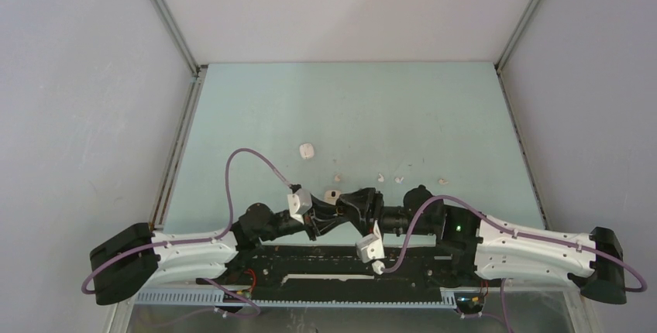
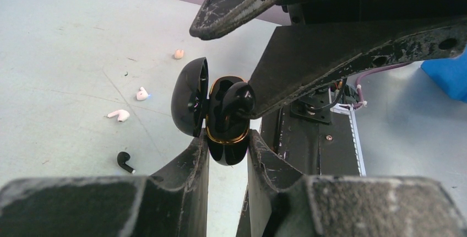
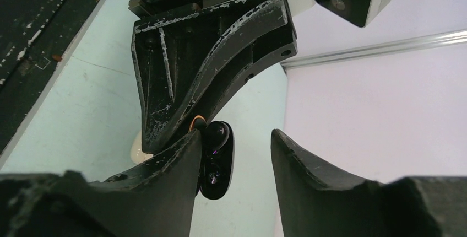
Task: Insert the wireless bluetooth earbuds into the charging case
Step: Place the earbud in the charging case.
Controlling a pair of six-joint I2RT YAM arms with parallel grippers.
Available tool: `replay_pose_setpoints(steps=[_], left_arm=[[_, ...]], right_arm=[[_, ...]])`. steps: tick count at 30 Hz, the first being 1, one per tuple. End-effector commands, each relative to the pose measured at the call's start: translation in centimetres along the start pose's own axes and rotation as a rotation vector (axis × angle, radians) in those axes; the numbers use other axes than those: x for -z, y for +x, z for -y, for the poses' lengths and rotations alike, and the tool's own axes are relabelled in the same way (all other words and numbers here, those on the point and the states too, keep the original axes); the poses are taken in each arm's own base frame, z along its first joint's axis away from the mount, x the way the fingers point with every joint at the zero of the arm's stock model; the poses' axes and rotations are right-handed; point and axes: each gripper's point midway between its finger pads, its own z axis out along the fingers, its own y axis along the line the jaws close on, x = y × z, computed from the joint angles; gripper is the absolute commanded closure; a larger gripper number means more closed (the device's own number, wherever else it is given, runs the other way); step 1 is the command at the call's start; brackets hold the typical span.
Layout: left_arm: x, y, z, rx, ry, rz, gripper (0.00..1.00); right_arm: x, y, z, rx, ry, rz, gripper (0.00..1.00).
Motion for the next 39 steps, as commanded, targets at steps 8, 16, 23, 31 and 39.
replay_pose_setpoints(steps=[8, 16, 23, 31, 39], left_arm=[[-0.4, -2.7, 0.2, -0.058, 0.010, 0.104, 1.00], [-0.4, -2.4, 0.0, -0.055, 0.004, 0.095, 1.00], [-0.7, -1.6, -0.3, -0.044, -0.007, 0.069, 1.00], [-0.4, -1.4, -1.5, -0.007, -0.084, 0.074, 1.00], [0.3, -0.5, -2.7, 0.013, -0.159, 0.043, 1.00]], right_arm=[[0.3, -0.1, -1.6, -0.153, -0.120, -0.027, 0.28], [0.8, -0.3, -0.4, -0.225, -0.102, -0.051, 0.26], [2.8, -0.8, 3.7, -0.333, -0.030, -0.094, 0.22], [6.1, 2.4, 5.4, -0.587, 0.065, -0.234, 0.24], [10.2, 9.5, 1.4, -0.984, 0.012, -0.438, 0.46]])
